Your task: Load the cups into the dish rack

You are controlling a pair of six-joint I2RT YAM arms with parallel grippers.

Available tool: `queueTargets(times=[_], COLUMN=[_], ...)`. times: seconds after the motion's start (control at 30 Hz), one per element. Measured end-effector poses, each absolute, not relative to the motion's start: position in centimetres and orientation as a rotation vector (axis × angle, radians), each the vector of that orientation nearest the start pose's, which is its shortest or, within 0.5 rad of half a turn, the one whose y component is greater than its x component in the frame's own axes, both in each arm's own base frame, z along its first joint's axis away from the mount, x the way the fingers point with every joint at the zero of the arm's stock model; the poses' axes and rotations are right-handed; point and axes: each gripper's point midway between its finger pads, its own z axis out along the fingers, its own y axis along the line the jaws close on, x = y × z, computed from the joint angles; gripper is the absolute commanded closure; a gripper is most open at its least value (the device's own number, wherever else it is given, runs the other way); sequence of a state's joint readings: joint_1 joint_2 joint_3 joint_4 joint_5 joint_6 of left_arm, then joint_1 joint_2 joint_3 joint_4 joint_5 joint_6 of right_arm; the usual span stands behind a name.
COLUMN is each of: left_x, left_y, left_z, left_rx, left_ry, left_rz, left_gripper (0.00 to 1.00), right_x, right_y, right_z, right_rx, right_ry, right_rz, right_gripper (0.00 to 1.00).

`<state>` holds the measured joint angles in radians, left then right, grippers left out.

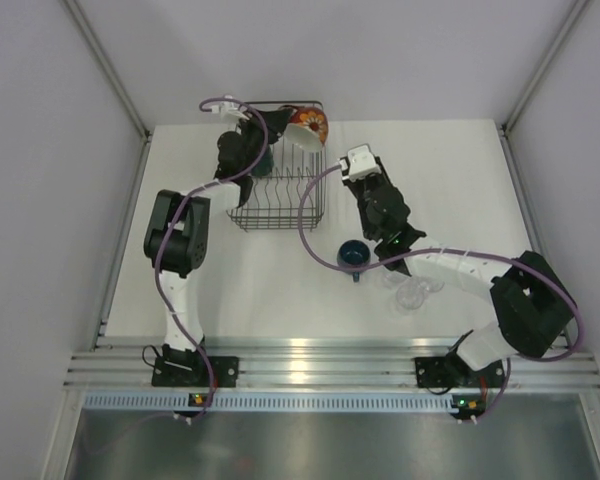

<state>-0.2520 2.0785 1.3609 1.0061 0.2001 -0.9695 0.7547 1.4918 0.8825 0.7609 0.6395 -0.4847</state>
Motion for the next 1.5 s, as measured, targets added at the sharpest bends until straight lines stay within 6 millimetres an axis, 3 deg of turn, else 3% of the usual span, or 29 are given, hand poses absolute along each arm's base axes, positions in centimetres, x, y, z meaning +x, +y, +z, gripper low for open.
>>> queueTargets(times=[0.33,0.57,0.73,1.17,1.5], left_x=[58.9,59.1,58.7,57.3,57.2], left_y=[-21.8,-21.9,-22.2,-23.2,-21.9], left_z=[23.6,24.0,23.1,21.7,21.0], left_rx=[-0.260,-0.207,-0.179,-0.184,-0.195], left_ry=[1.358,1.319,1.321,1.299,1.306], left_rz=[-1.113,-1.009,-0.873,-0.513,-0.324], left_gripper=[1.00,1.00,1.00,1.00,1.00], right_x=[39.8,39.5,39.5,39.2,39.6], right_y=[18.6,16.5,15.1,13.1,12.7], right_z=[27.3,28.0,27.4,27.2,26.1], right_rx=[-0.312,-0.249,-0.210,-0.163,-0.166], right_ry=[1.434,1.431,1.450,1.465,1.503], right_rz=[-0.220,-0.173,-0.144,-0.077,-0.045], right_gripper=[0.64,0.64,0.64,0.63,0.62])
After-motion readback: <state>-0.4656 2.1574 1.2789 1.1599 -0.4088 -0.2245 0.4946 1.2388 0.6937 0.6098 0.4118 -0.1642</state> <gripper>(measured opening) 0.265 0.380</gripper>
